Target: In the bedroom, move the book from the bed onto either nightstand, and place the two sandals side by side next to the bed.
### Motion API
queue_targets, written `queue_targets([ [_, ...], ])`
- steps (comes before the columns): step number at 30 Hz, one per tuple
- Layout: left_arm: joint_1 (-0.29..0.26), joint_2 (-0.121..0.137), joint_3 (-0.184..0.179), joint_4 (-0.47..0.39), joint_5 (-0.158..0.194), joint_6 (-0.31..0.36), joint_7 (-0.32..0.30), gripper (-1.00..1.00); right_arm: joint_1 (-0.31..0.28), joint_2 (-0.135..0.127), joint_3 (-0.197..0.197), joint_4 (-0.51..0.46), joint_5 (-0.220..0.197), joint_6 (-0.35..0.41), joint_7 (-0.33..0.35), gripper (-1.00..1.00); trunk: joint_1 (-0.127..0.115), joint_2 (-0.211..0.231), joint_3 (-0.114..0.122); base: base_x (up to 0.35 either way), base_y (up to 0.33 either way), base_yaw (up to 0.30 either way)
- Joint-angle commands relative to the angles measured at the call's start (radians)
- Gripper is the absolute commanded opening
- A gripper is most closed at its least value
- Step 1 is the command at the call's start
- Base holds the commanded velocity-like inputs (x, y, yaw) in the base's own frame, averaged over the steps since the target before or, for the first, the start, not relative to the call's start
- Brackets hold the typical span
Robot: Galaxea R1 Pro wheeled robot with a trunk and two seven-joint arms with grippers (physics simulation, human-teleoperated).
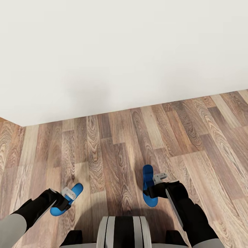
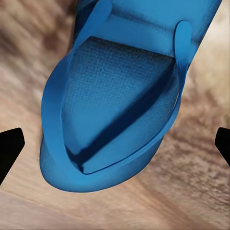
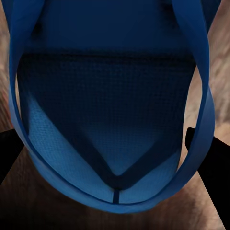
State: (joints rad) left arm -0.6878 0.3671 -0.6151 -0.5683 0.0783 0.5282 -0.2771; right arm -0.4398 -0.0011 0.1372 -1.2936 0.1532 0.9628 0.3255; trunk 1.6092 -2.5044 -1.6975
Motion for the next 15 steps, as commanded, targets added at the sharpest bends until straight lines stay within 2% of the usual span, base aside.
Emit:
queue_targets([
  [1,-0.001,0.001,-0.006,-0.001,0.008,0.005,0.002,1.0,0.0,0.0,0.001,-0.001,0.011,0.003,0.008,-1.0,0.0,0.0,-0.002,0.0,0.0,0.0],
  [15,-0.001,0.001,-0.008,0.002,0.008,0.004,0.002,1.0,0.0,-0.002,-0.001,-0.001,0.009,0.001,0.01,-1.0,0.0,0.0,-0.009,0.0,0.0,0.0],
])
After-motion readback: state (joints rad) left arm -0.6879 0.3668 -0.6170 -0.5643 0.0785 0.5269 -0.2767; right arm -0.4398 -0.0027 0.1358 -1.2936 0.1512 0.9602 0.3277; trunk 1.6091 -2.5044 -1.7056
